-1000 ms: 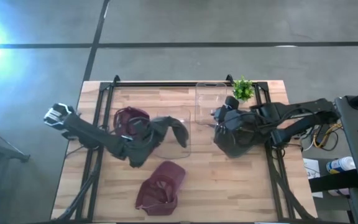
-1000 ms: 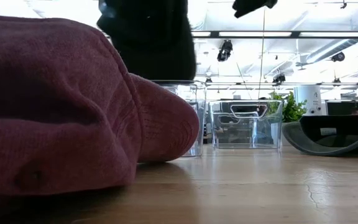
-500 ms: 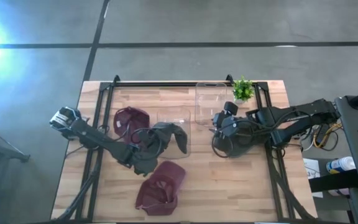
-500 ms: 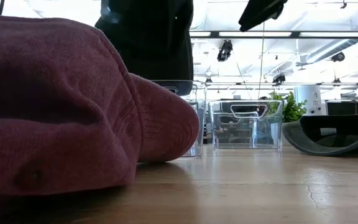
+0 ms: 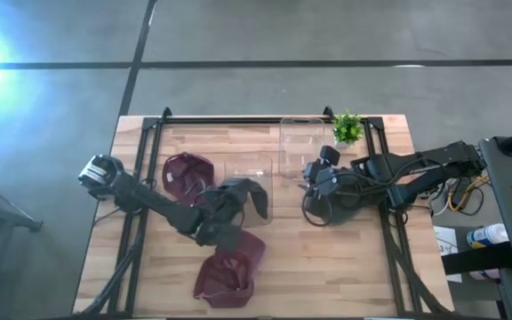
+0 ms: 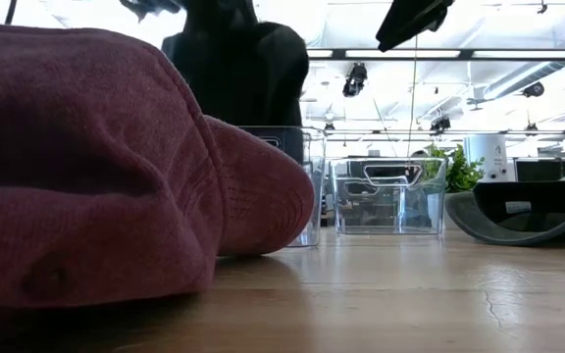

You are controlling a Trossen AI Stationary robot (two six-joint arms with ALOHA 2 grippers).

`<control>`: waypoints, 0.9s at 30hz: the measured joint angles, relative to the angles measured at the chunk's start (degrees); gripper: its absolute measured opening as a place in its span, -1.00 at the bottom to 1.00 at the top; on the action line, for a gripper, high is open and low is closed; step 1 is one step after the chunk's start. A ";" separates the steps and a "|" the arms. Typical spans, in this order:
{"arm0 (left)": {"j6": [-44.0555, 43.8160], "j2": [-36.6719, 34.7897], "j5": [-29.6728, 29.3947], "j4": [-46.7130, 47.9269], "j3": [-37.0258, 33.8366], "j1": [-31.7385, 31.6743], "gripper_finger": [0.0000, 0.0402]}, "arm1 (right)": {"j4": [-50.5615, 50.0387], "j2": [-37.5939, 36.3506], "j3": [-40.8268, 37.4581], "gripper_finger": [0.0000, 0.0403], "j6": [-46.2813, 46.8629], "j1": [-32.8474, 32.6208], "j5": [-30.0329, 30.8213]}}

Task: Pick & Place hat
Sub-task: Put the left black cap into the left transparent bin

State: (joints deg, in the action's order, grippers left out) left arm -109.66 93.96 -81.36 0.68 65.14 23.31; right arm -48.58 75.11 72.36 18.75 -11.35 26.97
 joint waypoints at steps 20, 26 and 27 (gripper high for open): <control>-11.74 1.76 10.05 8.85 -1.01 -9.60 -0.86 | -0.18 -0.02 -0.58 0.00 2.31 0.00 0.08; -10.26 1.72 11.24 8.96 -2.45 -12.74 -0.82 | -0.08 -0.02 -1.36 0.00 3.25 0.00 0.15; -10.22 1.71 11.21 9.11 -2.65 -13.14 -0.82 | -0.09 -0.02 -1.53 0.00 3.52 0.00 0.17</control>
State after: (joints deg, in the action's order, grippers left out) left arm -119.87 95.68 -70.15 9.78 62.50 10.18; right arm -48.66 75.09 70.82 22.27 -11.35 27.14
